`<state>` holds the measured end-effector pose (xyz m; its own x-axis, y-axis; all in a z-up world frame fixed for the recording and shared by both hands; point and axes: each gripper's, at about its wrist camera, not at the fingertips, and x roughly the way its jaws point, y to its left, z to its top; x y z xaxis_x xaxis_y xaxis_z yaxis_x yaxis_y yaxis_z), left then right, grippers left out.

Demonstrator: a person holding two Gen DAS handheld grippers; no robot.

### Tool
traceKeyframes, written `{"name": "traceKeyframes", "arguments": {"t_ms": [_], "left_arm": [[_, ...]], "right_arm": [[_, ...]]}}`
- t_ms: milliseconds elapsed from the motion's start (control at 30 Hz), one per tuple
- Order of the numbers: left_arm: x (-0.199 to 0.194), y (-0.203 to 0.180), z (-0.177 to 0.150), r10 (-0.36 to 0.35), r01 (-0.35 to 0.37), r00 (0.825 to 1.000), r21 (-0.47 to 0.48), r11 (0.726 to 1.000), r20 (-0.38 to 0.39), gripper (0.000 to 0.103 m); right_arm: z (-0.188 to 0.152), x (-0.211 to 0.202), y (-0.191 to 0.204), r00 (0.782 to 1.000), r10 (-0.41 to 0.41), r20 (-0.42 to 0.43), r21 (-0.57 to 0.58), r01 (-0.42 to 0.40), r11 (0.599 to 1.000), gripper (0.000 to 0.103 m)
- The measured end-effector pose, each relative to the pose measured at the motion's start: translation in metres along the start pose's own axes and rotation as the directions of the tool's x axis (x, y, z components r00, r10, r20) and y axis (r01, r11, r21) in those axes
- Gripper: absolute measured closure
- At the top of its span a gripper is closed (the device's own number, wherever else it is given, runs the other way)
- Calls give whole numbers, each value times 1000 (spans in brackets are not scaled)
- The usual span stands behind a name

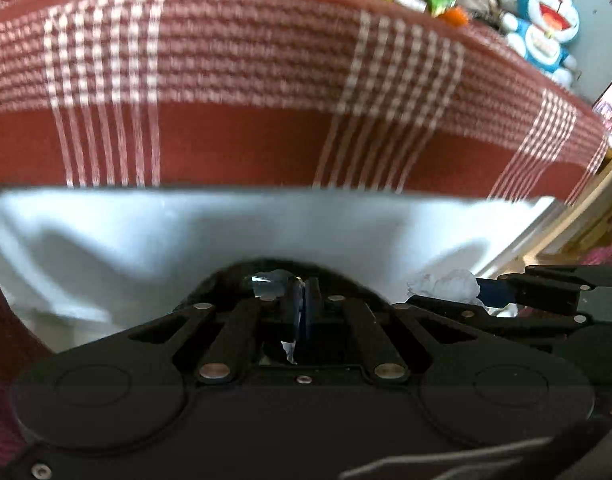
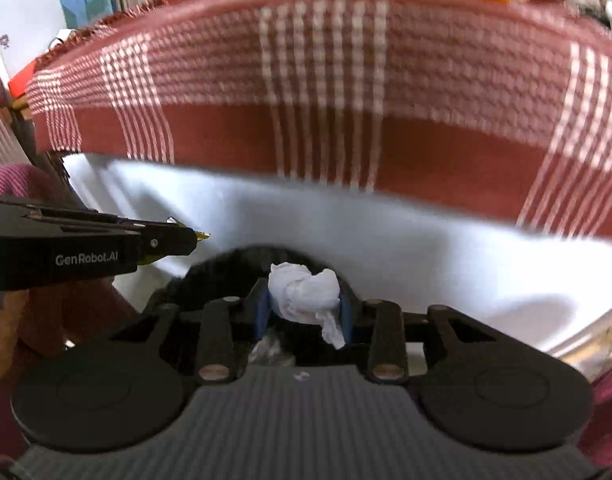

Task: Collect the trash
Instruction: 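Lower tissue and wrapper into the black bin and open both tools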

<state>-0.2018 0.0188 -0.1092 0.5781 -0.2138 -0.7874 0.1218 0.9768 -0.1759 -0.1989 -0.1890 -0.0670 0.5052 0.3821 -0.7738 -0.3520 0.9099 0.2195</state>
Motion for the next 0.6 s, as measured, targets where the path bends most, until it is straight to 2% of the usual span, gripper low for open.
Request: {"name": "traceKeyframes", "arguments": {"t_ms": [233,467,600], "left_arm": [[16,0,-8,-8,8,998,-3,1000,-60,100],[25,-7,-10,-6,7,996,11,1000,-93,99],[28,-7,-11,1,0,995,12,1000,-96,92]], "right_arm": [[-11,18,-11,996,35,-77,75,-29,997,63],[-13,22,-12,994,52,-92,81,-45,996,62],[-10,24,-10,994,56,-93,82,-48,995,57]]}}
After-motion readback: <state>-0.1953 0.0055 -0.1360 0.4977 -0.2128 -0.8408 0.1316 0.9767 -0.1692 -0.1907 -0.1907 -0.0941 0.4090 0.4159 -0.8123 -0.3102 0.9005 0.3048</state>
